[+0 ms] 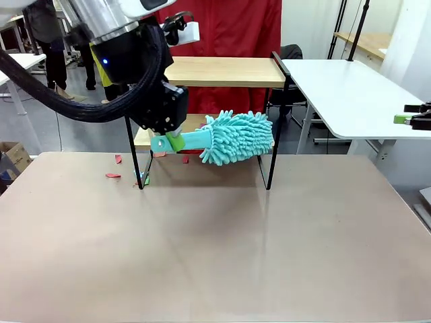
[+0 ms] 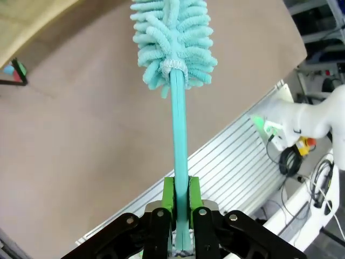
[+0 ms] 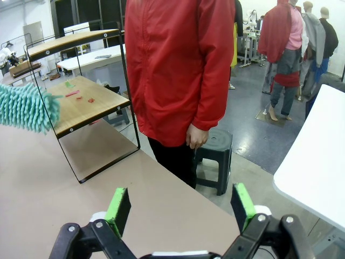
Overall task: Clean the shelf.
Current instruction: Clean the specific section of the Shelf indicated by the human with the Duster.
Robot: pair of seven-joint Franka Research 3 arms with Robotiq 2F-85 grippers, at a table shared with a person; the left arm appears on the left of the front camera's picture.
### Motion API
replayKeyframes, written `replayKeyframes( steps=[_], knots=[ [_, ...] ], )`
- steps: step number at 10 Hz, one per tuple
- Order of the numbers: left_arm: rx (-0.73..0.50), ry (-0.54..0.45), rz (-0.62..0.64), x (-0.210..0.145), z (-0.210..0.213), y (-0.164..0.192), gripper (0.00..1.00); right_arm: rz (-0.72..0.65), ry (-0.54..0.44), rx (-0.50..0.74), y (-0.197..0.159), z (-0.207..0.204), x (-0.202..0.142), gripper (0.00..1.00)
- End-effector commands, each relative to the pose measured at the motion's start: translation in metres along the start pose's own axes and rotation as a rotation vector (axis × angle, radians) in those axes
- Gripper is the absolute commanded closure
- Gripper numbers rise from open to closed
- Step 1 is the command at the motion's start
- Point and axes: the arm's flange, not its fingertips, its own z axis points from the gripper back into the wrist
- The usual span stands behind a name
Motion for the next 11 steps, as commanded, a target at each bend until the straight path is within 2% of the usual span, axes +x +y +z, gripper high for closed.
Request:
replayKeyframes(
  steps=[1,3,5,7,8,9,11],
  knots=[
    [0.029,-0.077,0.044,0.01,-0.01,-0.006,0.87,-0.01,0.015,-0.015,0.003,-0.002,0.005,0.0],
    [0.129,-0.081,0.088,0.033,-0.017,-0.017,0.87,-0.01,0.015,-0.015,0.003,-0.002,0.005,0.0],
    [0.169,-0.088,0.107,0.056,-0.028,-0.029,0.87,-0.01,0.015,-0.015,0.003,-0.002,0.005,0.0],
    [0.21,-0.15,0.14,0.073,-0.042,-0.041,0.87,-0.01,0.015,-0.015,0.003,-0.002,0.005,0.0],
    [0.203,-0.155,0.167,0.078,-0.044,-0.039,0.87,-0.01,0.015,-0.015,0.003,-0.002,0.005,0.0],
    [0.156,-0.116,0.146,0.081,-0.041,-0.034,0.87,-0.01,0.015,-0.015,0.003,-0.002,0.005,0.0],
    [0.182,-0.126,0.129,0.069,-0.045,-0.035,0.87,-0.01,0.015,-0.015,0.003,-0.002,0.005,0.0]
  ],
)
